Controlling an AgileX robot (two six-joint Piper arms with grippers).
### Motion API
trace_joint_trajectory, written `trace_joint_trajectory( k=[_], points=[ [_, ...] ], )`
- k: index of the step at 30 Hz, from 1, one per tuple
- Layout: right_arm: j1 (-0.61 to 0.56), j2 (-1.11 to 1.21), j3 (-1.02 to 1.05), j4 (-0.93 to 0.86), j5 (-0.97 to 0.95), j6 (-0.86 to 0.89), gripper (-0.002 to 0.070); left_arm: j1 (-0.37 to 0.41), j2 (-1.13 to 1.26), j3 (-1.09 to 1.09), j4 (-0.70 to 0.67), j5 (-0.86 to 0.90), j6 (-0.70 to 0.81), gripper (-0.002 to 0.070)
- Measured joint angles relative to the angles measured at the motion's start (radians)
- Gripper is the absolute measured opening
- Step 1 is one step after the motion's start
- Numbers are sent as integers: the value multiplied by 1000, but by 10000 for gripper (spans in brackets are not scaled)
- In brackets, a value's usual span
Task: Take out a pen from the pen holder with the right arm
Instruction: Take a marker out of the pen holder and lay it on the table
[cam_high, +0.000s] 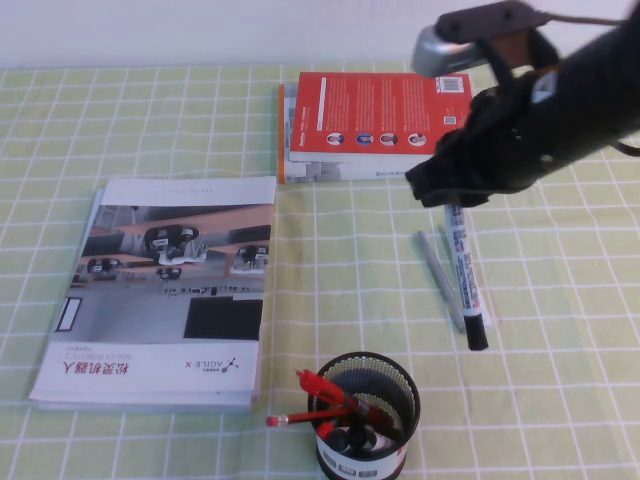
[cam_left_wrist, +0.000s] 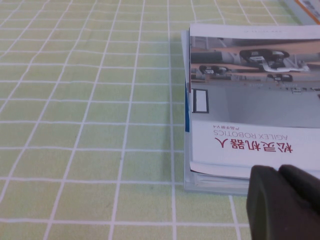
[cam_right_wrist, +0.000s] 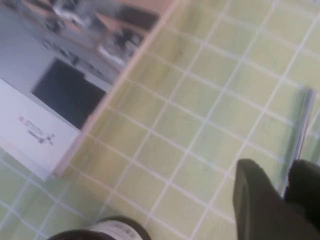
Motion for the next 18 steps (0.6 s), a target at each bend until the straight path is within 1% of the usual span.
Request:
trace_joint_trajectory(
  k=[4, 9, 14, 18],
  points=[
    [0, 147, -141, -26, 144, 46, 86, 0, 0, 0, 0, 0, 0, -5],
    [0, 325, -293, -38, 262, 56, 86, 0, 0, 0, 0, 0, 0, -5],
    [0, 470, -421, -56, 294, 77, 86, 0, 0, 0, 0, 0, 0, -5],
    [-7, 545, -479, -63, 305, 100, 86, 0, 0, 0, 0, 0, 0, -5]
  ],
)
